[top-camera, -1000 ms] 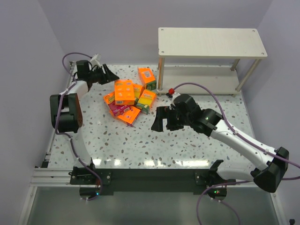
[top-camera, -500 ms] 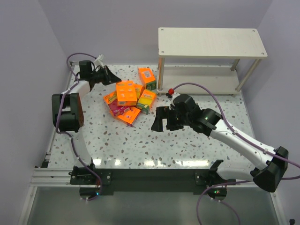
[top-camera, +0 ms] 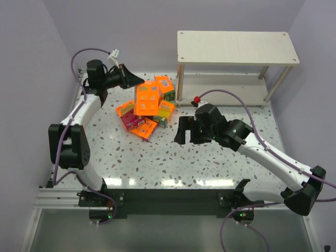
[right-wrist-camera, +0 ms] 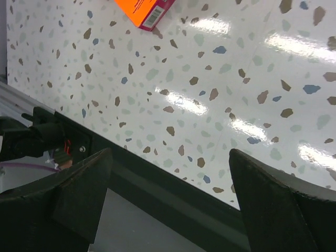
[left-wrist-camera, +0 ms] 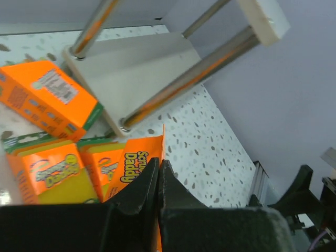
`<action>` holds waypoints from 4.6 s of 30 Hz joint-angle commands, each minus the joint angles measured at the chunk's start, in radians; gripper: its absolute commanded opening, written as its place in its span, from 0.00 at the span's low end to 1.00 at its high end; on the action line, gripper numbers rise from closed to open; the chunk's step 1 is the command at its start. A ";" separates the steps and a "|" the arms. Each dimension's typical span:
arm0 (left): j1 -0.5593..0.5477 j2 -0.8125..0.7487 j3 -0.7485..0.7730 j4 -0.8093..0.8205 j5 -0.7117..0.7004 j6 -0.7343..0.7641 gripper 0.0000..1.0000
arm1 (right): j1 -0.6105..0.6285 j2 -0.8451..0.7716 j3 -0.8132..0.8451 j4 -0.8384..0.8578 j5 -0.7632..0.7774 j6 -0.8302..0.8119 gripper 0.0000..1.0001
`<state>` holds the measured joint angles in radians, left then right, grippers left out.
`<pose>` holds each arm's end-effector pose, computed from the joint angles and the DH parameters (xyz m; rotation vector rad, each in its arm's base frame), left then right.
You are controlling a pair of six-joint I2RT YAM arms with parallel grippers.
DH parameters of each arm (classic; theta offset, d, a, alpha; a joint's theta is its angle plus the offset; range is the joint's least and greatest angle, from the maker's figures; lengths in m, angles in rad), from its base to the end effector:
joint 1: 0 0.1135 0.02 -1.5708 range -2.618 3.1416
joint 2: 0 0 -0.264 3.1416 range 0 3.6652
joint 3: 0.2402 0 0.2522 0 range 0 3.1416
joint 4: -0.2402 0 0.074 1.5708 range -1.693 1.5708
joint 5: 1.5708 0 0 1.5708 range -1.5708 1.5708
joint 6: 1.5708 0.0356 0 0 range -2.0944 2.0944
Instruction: Place and organize the cleaning sponges onto the shelf
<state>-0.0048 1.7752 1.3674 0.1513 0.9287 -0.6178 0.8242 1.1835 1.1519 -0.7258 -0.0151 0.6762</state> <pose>0.4143 -0.0305 0.3058 0.1189 1.9061 -1.2704 0.1671 0.1814 0.3349 -0.1896 2.4494 0.7350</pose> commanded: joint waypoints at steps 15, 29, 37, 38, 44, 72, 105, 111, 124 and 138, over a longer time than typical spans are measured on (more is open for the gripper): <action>-0.429 -0.669 -0.562 -0.012 -0.528 0.030 0.00 | -0.025 -0.107 0.215 -0.411 0.403 0.236 0.99; -0.996 -0.809 -0.835 0.114 -1.465 0.213 0.00 | -0.039 0.005 0.226 -0.366 0.330 0.215 0.99; -1.364 -0.709 -0.837 0.189 -1.965 0.342 0.00 | -0.102 0.065 0.252 -0.325 0.183 0.221 0.98; -1.397 -0.680 -0.832 0.200 -2.034 0.381 0.00 | -0.123 0.067 0.238 -0.307 0.118 0.224 0.98; -1.589 -0.565 -0.786 0.246 -2.174 0.470 0.00 | -0.146 0.110 0.183 -0.233 -0.113 0.240 0.95; -1.945 0.147 -0.165 -1.466 -2.619 -0.916 0.00 | -0.145 0.057 -0.193 -0.146 -0.569 0.125 0.93; -1.942 0.136 -0.192 -1.466 -2.619 -0.981 0.00 | 0.104 0.398 -0.153 0.299 -0.669 0.283 0.72; -1.942 0.125 -0.203 -1.464 -2.618 -0.981 0.13 | 0.107 0.366 -0.178 0.289 -0.672 0.292 0.26; -1.943 0.003 -0.162 -1.464 -2.587 -0.904 1.00 | 0.087 0.429 -0.006 0.295 -0.591 0.324 0.16; -1.942 -0.506 -0.111 -1.464 -2.363 -0.846 1.00 | -0.294 0.125 -0.107 0.177 -0.361 0.258 0.07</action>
<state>-1.9461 1.3613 1.2343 -1.3098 -1.4460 -1.4609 0.5838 1.4139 1.0657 -0.4995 -0.4500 0.9680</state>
